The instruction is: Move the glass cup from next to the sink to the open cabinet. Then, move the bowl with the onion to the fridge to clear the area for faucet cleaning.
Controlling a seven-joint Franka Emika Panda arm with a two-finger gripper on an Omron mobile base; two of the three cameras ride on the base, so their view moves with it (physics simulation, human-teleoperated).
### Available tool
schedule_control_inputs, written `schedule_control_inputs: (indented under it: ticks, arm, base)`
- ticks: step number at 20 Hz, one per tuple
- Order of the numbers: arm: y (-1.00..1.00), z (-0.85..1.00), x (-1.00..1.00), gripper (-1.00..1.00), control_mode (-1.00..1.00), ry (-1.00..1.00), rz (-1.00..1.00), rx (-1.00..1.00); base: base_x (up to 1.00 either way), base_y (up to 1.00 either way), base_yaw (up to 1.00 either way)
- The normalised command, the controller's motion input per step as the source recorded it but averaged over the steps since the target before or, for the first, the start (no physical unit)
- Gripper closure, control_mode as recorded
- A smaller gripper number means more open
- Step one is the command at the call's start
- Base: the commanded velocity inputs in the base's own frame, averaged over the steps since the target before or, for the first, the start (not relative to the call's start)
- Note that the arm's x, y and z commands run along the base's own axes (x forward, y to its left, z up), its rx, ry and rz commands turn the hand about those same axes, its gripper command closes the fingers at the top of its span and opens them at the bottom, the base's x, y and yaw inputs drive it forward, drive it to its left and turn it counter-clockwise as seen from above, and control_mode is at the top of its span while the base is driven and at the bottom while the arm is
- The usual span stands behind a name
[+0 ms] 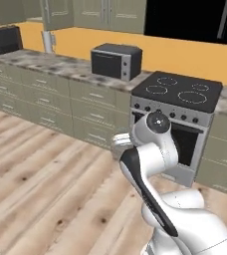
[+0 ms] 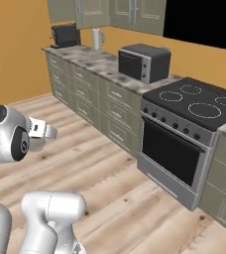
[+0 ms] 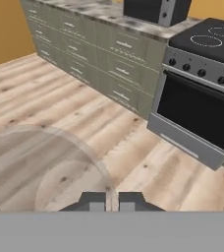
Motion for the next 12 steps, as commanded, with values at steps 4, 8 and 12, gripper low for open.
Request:
schedule_control_inputs:
  ticks: [4,8,12]
  arm:
    - [0.0,0.0,0.0,1.0,1.0,0.0,0.0,0.0]
    - [0.0,0.0,0.0,1.0,1.0,0.0,0.0,0.0]
    - [0.0,0.0,0.0,1.0,1.0,0.0,0.0,0.0]
  base:
    - [1.0,0.12,-0.15]
    - [1.0,0.16,-0.17]
    - [1.0,0.26,-0.21]
